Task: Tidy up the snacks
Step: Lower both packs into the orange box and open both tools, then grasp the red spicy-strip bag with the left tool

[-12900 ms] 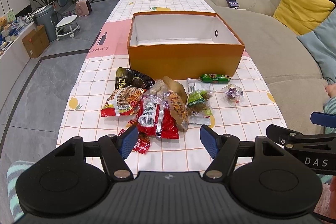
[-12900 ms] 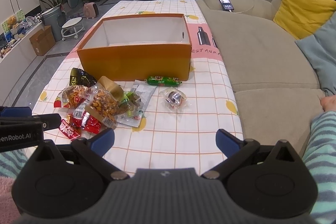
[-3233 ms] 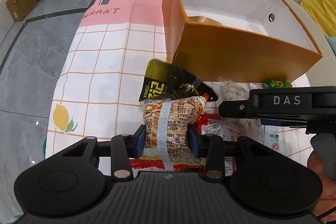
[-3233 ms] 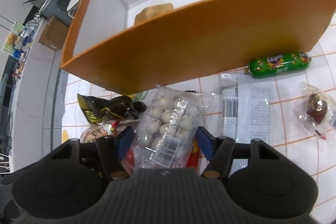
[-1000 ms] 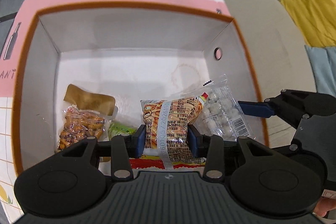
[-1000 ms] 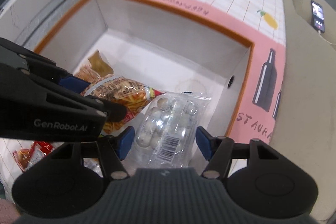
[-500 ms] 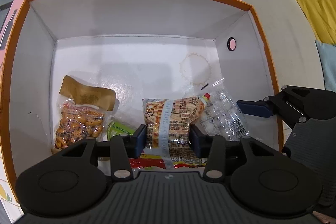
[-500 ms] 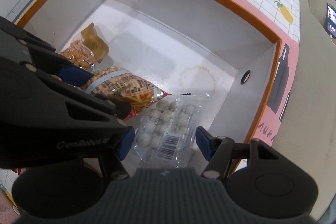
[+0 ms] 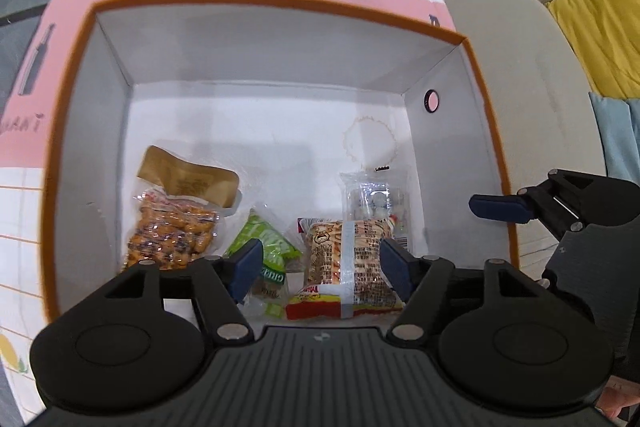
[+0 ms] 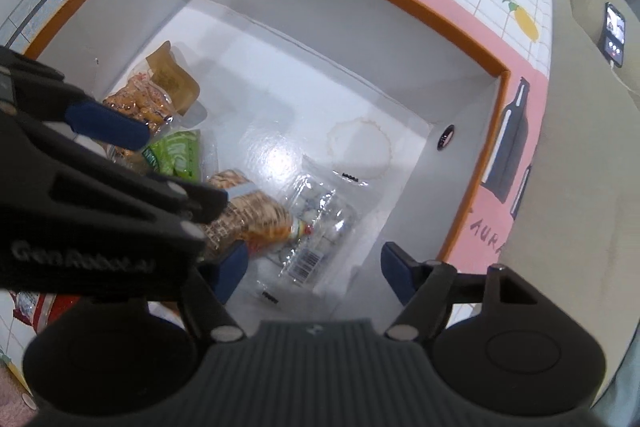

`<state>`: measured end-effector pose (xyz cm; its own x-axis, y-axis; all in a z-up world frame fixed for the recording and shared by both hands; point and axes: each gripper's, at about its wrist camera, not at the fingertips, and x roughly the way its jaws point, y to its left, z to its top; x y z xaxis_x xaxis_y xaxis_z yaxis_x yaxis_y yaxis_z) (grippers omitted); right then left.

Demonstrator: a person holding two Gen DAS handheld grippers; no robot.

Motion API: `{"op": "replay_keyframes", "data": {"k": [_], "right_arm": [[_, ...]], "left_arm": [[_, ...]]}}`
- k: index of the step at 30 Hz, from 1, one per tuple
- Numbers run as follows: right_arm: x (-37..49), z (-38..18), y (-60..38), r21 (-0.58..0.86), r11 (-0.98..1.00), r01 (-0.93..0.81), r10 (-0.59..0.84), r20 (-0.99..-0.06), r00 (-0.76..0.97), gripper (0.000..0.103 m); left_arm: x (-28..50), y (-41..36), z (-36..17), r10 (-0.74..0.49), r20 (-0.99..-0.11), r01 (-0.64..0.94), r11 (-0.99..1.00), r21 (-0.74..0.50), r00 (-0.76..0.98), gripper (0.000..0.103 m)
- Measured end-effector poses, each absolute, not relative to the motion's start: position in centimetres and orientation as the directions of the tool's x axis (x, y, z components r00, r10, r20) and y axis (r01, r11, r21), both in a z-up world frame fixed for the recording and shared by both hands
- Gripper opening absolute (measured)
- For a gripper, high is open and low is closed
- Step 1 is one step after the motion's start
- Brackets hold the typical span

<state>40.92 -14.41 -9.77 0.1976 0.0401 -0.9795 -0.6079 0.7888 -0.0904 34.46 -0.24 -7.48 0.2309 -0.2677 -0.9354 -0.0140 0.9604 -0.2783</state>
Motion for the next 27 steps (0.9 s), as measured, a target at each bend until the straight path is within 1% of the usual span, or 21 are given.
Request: {"op": "replay_keyframes", "data": {"k": [3, 9, 14, 18, 22, 27], "right_arm": [[40.3, -8.8, -14.7, -0.093, 0.794, -0.601, 0.045, -0.976, 0.211, 0.071], [38.5, -5.4, -15.7, -0.056, 0.827, -0.559, 0.103, -0.963, 0.248, 0.071], [35.6, -2.5, -16.8, -0.011, 0.856, -0.516, 0.172, -0.936, 0.306, 0.071], [32.4, -1.0, -18.1, 0.04, 0.889, -0.455, 0.228, -0.902, 0.367, 0.073], [28.7, -0.4, -19.4, 0.104, 0.909, -0.404, 0.287, -0.859, 0.424, 0.073], [23.8, -0.7, -20.3, 0.123, 0.928, -0.353, 0.305, -0.792, 0.528, 0.073]], "left_arm": [[33.5, 0.0, -5.8, -0.254, -0.931, -0.008, 0.964, -0.265, 0.263, 0.078], [30.5, 0.2, -1.5, -0.188, -0.905, 0.039, 0.982, -0.187, 0.381, 0.078], [26.6, 0.2, 1.5, -0.156, -0.853, 0.087, 0.988, -0.13, 0.499, 0.078], [22.7, 0.3, 3.7, -0.13, -0.787, 0.109, 0.991, -0.08, 0.603, 0.078], [18.9, 0.5, 4.6, -0.136, -0.73, 0.136, 0.989, -0.06, 0.67, 0.078], [15.0, 1.1, 4.0, -0.111, -0.697, 0.114, 0.993, -0.042, 0.708, 0.078]]}}
